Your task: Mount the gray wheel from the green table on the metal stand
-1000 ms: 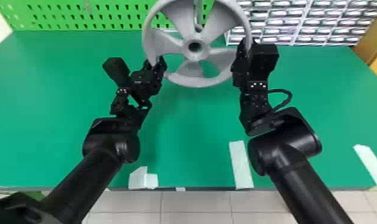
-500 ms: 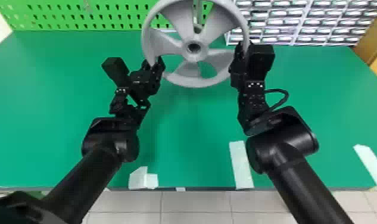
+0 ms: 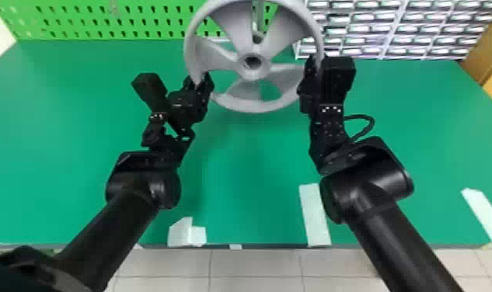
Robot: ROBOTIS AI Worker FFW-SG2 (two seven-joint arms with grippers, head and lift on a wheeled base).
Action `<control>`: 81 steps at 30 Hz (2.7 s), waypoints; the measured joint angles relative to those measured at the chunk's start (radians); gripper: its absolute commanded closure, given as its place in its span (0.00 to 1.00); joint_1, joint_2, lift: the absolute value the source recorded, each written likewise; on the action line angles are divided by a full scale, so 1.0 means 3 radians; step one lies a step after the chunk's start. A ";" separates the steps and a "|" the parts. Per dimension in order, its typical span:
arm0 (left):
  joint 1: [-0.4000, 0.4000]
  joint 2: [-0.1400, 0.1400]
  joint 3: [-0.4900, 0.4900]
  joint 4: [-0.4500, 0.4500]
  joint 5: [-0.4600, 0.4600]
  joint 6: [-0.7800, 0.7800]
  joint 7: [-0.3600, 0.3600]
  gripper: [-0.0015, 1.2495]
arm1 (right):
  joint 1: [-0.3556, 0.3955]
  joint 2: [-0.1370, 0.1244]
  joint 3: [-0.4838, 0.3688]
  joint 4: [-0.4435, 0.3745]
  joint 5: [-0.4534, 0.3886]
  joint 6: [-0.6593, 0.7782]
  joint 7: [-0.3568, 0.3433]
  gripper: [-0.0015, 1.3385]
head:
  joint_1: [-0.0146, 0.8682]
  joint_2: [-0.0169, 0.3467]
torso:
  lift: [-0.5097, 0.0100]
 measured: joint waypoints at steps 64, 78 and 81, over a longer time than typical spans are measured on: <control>-0.0376 -0.0056 -0.0021 0.0593 0.0039 -0.0047 0.0000 0.71 | -0.0270 0.0016 -0.0014 0.0271 -0.0019 0.0218 0.0000 0.89 | 1.00 0.19 | 0.79; -0.0449 -0.0057 0.0029 0.0623 -0.0066 0.0080 -0.0001 0.71 | -0.0289 0.0024 -0.0057 0.0251 -0.0004 0.0388 0.0000 0.89 | 1.00 0.19 | 0.79; -0.0457 -0.0057 0.0046 0.0632 -0.0088 0.0114 -0.0004 0.71 | -0.0297 0.0026 -0.0064 0.0251 0.0000 0.0414 0.0000 0.89 | 1.00 0.19 | 0.79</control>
